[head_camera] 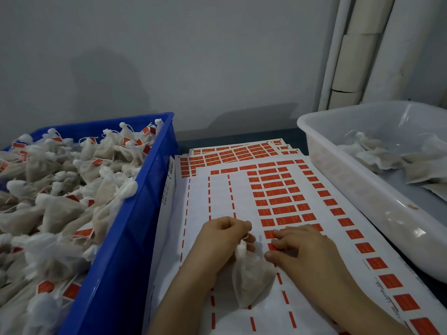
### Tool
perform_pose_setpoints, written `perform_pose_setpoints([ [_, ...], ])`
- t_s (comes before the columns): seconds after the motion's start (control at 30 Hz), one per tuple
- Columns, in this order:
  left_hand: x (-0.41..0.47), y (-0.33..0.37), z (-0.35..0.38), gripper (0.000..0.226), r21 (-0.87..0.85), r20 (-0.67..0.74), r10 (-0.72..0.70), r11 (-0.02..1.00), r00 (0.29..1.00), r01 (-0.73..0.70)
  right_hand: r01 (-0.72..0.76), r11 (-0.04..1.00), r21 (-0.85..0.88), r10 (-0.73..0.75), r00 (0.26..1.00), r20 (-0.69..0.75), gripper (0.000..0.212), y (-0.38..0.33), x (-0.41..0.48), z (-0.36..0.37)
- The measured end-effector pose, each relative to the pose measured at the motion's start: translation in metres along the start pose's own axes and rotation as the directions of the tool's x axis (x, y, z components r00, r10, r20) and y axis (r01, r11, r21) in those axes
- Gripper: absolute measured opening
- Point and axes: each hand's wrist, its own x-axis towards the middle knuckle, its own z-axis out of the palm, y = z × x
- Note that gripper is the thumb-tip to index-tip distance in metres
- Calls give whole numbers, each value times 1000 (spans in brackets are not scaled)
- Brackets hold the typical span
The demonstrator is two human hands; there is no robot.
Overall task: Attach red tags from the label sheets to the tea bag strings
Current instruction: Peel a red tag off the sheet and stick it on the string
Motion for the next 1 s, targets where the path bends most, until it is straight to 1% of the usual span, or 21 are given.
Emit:
perform_pose_setpoints([
  [0.17,1,-2,3,15,123,-3,42,992,999,-42,-6,1000,31,7,1000,-5,34,-3,0,-1],
  [0.3,0,-2,3,16,189,1,52,981,999,-51,2,999,54,2,998,-60,35,-2,-4,3],
  [0.43,1,-3,2,16,176,-5,51,983,999,-50,-17,994,111,27,995,-93,31,-2,-6,5],
  [0.83,2,-5,0,18,172,4,48,984,999,-48,-1,993,120,17,991,-134,28,1,-3,4],
  [1.0,2,-6,-1,18,164,1,40,986,999,-39,5,994,109,10,991,-130,28,3,-1,2],
])
